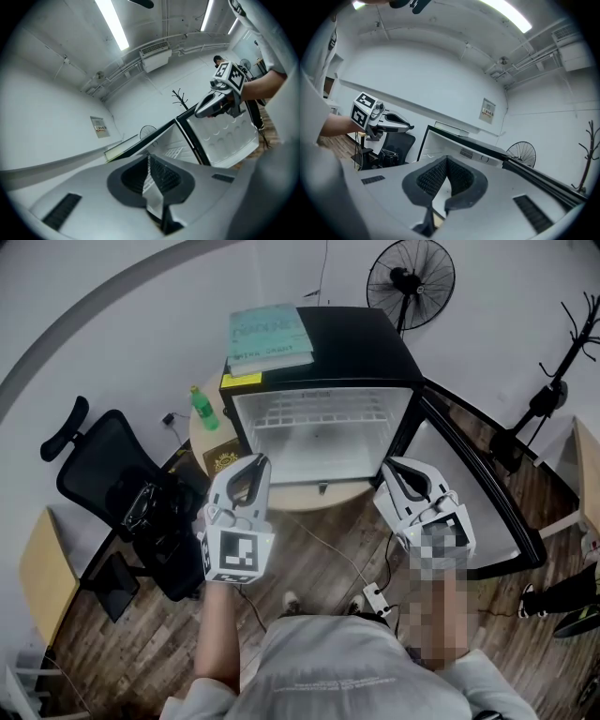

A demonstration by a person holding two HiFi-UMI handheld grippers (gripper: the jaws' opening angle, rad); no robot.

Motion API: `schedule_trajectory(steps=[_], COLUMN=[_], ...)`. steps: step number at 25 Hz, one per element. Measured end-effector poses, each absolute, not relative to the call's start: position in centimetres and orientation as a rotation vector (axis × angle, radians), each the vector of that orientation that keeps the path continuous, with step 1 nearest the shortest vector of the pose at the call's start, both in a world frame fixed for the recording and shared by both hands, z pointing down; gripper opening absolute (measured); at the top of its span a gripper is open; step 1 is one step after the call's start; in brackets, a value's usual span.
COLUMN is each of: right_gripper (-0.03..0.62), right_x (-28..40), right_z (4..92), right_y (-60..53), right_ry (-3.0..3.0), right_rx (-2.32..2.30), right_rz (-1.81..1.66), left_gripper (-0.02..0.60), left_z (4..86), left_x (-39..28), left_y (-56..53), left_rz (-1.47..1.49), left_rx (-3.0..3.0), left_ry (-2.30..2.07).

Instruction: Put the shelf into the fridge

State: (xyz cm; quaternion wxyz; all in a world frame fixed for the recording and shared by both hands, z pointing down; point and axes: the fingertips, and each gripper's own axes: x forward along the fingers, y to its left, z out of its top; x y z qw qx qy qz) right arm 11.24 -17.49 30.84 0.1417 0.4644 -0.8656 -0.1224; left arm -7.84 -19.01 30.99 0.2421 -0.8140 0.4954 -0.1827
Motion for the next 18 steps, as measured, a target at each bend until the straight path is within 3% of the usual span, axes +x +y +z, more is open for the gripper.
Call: schedule_trajectory(steps=[18], right_gripper=[0.014], right_x=[11.5], right_z=[31.2], right_y=[-19.5], right_ry=[-2.501], right_rx=[1.34], right_rz=[-0.332], left_gripper=[0.031], left_z=[31.6], left_x=[-7.2], left_y=[-20.8], left_rz=[-0.533], left_rx=[-2.232], left_ry=[1.343])
